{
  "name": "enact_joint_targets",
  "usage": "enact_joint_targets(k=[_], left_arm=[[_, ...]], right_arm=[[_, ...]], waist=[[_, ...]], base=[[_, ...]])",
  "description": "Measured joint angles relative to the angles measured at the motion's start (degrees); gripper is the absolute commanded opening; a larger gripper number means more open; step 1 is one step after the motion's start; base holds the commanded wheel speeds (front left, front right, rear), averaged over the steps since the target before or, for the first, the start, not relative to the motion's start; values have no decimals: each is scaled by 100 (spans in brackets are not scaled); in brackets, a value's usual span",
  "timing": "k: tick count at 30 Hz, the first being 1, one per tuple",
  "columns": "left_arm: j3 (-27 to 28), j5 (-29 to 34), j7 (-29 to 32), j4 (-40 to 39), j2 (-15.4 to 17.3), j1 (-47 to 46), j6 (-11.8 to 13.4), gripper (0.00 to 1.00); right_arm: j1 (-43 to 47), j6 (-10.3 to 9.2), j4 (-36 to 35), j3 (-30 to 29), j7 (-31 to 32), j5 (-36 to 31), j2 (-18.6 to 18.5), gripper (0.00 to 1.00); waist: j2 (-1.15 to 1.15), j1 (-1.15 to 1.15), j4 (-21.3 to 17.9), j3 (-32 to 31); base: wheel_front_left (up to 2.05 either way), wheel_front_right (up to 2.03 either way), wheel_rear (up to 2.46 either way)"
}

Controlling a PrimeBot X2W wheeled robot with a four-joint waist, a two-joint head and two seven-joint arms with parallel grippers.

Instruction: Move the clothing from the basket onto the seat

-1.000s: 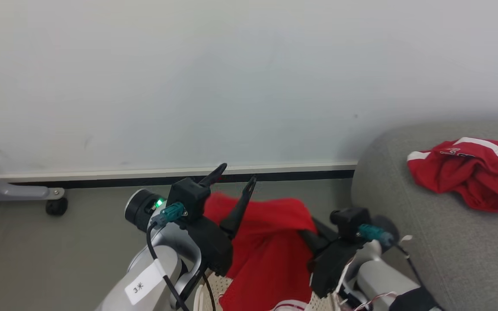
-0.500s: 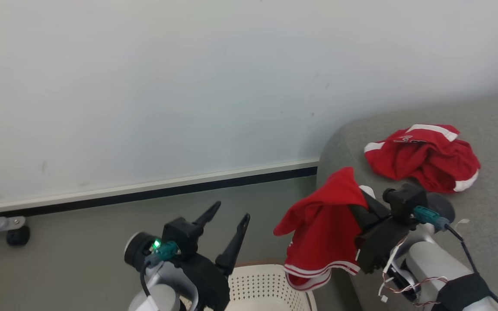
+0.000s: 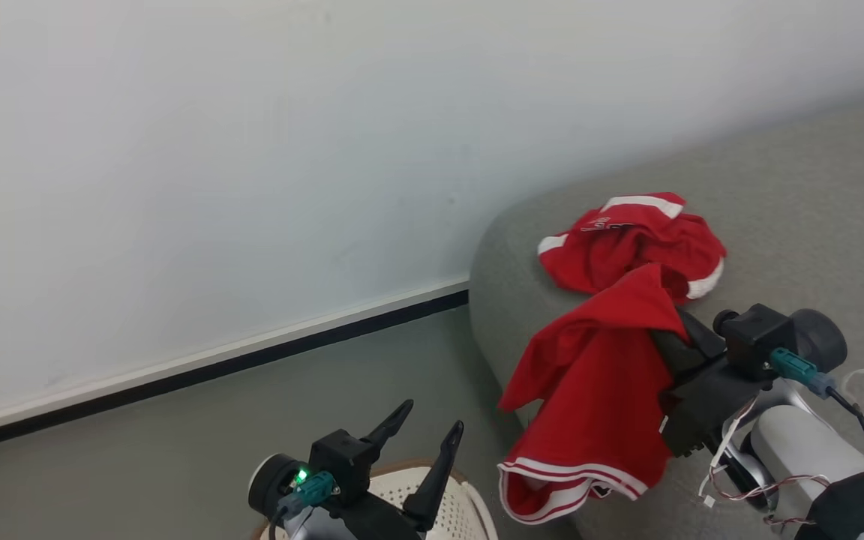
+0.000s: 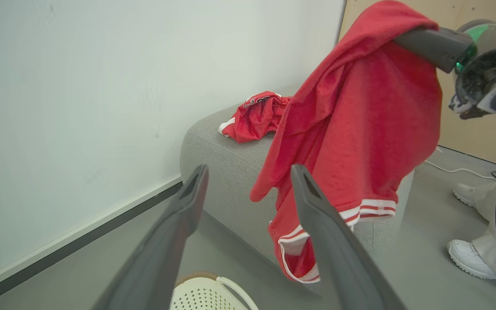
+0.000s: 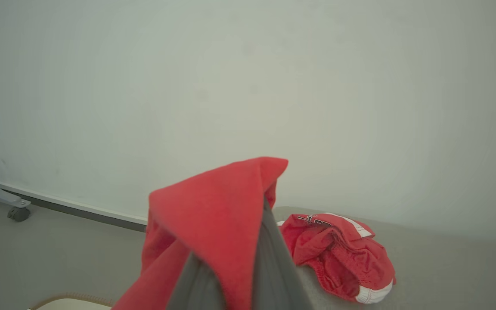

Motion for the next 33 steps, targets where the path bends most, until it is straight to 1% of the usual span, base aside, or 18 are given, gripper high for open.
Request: enact_joint_targets(k=[9,11,14,15,20,25,26,27,33], left_arm=[[-96,1,-49,-88,-68,42,70,100],[-145,2,-49,-108,-79,42,77,100],[-227,13,-38,-123,-119,40,77,100],[-250,19,-33,-124,-129,39,76,100],[-309,64,45,-146,-127,27,77,100],[-360,129,162,-339,-102,-10,121,100],[-360,129,162,-339,-102,-10,121,100],[-369,162,191,-390,-62,-72,121,100],[-377,327,303,-609,5,-331,124,100]], right_arm=[[107,-103,-471,-167,0,-43,-298,0],[115,-146,-557,-238,0,-41,-365,0],[115,-162,-621,-381,-1,5,-505,0],[114,-200,-634,-423,0,11,-533,0],[24,-201,-658,-558,0,71,-556,0],[-739,-201,-586,-917,53,169,-670,0],[-739,-201,-586,-917,53,169,-670,0],[-1096,-201,-488,-1034,83,191,-681,0],[-2040,-202,85,-1382,325,372,-768,0]], waist=[[0,0,-598,24],[0,0,-701,54],[0,0,-791,145],[0,0,-805,184],[0,0,-806,359],[0,0,-711,676],[0,0,-711,676],[0,0,-665,799],[0,1,-473,1193]], base=[[0,0,0],[0,0,0],[0,0,0],[0,0,0],[0,0,0],[0,0,0],[0,0,0],[0,0,0],[0,0,0]])
